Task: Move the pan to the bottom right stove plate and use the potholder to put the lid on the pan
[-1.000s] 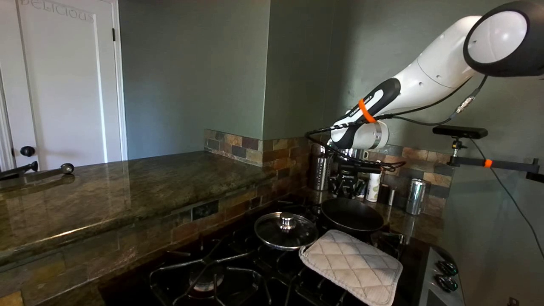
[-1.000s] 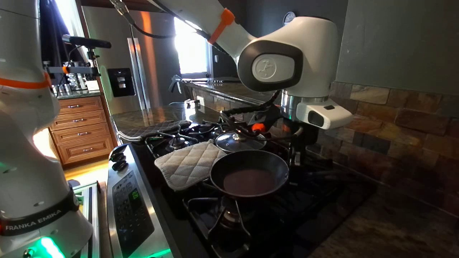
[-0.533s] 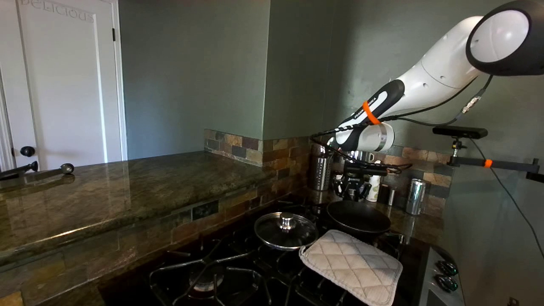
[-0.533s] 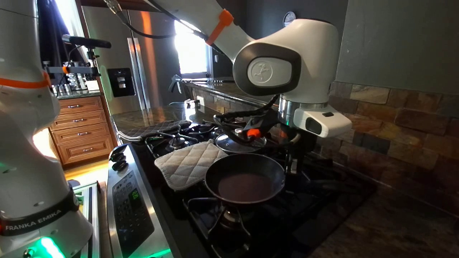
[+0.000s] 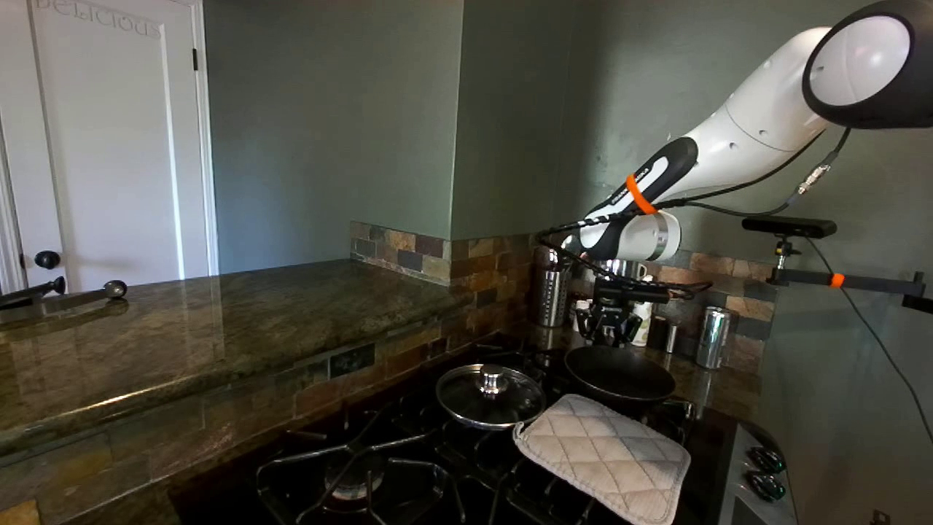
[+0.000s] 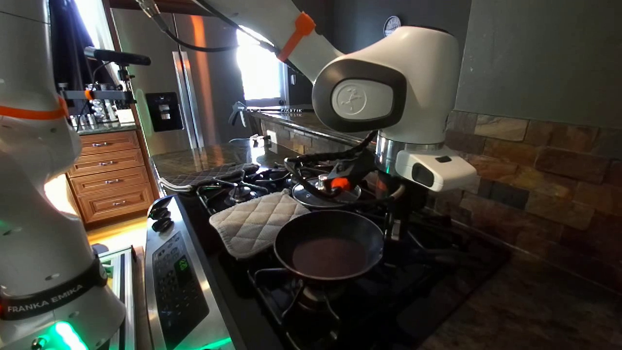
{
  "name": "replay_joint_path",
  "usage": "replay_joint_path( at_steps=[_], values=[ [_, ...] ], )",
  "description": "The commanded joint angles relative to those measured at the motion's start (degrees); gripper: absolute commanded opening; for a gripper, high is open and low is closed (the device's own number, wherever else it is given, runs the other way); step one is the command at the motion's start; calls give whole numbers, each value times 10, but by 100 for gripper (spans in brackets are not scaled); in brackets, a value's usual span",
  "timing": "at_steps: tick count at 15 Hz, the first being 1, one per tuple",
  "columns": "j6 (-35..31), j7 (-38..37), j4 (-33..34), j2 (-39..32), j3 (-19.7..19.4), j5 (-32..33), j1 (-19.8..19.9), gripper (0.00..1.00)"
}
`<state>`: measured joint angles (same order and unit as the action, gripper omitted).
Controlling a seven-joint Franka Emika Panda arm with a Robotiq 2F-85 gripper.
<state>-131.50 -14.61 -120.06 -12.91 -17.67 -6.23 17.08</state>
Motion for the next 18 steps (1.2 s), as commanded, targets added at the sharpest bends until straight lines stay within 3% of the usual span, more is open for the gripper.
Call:
replay_joint_path(
  at_steps=[1,2,3,4,8,12,18],
  values=[
    [-18,-1,-19,14,0,-8,1,23],
    [-18,-1,-18,14,0,-9,1,34],
    [-18,-2,-18,14,0,-8,1,61],
    [-18,-2,-18,14,0,-8,1,74],
    [-17,0,-20,21,-1,-8,2,99],
    [-13,10,-38,59,-1,-4,1,100],
    [12,7,-122,195,18,49,-22,100]
  ],
)
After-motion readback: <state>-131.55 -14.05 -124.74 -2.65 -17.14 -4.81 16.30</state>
